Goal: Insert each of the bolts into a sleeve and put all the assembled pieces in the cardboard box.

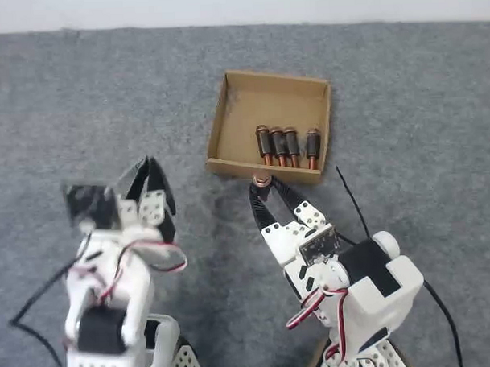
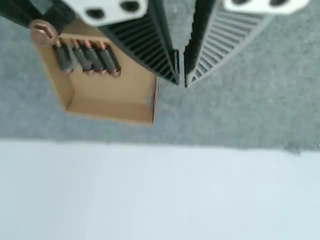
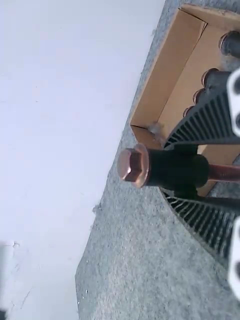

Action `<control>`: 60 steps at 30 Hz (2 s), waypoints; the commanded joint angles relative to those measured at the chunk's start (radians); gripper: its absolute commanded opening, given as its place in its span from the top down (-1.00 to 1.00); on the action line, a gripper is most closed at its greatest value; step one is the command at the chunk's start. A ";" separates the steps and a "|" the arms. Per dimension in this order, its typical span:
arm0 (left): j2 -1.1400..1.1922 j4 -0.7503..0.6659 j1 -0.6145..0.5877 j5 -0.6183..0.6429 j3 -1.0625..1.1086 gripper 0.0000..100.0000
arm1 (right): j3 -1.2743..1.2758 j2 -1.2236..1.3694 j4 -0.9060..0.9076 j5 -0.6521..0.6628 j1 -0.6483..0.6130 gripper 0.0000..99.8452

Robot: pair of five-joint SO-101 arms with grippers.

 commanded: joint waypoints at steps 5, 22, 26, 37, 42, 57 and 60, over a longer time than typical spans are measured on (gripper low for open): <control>-0.242 0.115 -0.048 -0.094 -0.022 0.98 | 0.012 -0.042 -0.027 -0.011 0.015 0.99; -0.239 0.112 -0.287 -0.123 0.308 0.98 | 0.008 -0.042 -0.027 -0.009 0.021 0.99; -0.239 0.094 -0.287 -0.123 0.392 0.98 | -0.011 -0.050 -0.027 -0.009 0.021 0.99; -0.233 0.078 -0.330 -0.123 0.476 0.98 | -0.292 -0.051 0.154 -0.005 0.087 0.99; -0.233 0.083 -0.311 -0.123 0.476 0.98 | -0.459 -0.051 0.360 -0.005 0.145 0.99; -0.233 0.141 -0.311 -0.258 0.476 0.98 | -1.008 -0.041 1.247 -0.011 0.143 0.99; -0.233 0.141 -0.311 -0.259 0.476 0.98 | -1.086 -0.041 1.383 -0.012 0.140 0.99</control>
